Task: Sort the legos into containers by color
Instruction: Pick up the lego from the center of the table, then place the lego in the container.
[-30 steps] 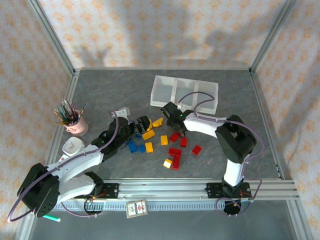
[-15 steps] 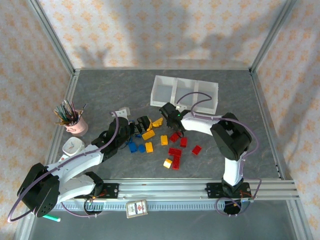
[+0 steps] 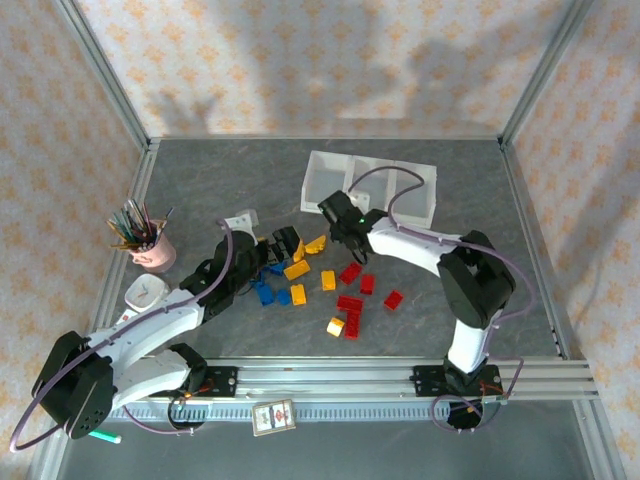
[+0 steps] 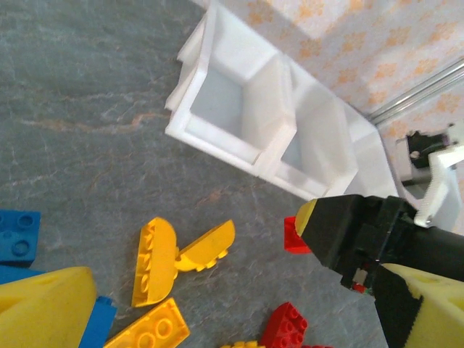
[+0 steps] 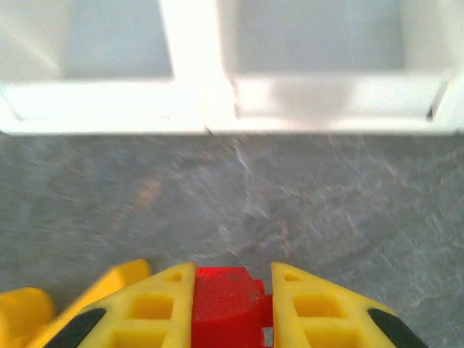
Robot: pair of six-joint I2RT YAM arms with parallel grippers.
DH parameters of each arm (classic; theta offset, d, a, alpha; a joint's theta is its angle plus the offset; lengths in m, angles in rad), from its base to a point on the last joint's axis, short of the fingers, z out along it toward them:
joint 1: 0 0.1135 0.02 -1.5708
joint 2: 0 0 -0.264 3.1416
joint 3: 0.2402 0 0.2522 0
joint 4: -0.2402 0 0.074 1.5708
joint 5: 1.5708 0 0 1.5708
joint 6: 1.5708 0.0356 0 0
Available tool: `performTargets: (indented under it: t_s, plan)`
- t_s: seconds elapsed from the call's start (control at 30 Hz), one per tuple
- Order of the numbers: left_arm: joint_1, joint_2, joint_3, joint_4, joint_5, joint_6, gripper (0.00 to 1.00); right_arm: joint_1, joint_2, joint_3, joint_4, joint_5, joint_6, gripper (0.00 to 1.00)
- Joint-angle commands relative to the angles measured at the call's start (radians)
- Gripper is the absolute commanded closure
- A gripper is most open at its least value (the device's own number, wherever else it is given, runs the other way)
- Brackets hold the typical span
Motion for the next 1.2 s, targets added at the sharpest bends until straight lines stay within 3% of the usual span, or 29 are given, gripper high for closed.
performTargets:
  t_s: [0.0,0.17,0.6,0.7,0.87,1.17]
  plan:
    - [-0.006,-0.004,0.068,-0.057,-0.034,0.016,0.01,-0.007,-0.039,0.049,0.027,0.045,-0.085,0.84]
    - [-0.002,0.061,0.145,-0.097,-0.044,0.040,0.01,-0.048,0.051,0.173,0.054,0.027,-0.145,0.85]
    - [0.057,0.182,0.171,0.036,-0.041,-0.009,0.01,-0.129,0.330,0.474,0.146,-0.031,-0.279,0.84]
    - [0.072,0.195,0.168,0.040,-0.032,-0.016,0.01,-0.138,0.376,0.535,0.131,-0.037,-0.286,0.79]
    - [0.084,0.192,0.166,0.035,-0.026,-0.015,0.01,-0.140,0.396,0.595,0.106,-0.074,-0.312,0.60]
    - [0.086,0.153,0.174,-0.012,-0.007,0.001,0.01,-0.140,0.232,0.490,0.068,-0.113,-0.293,0.45]
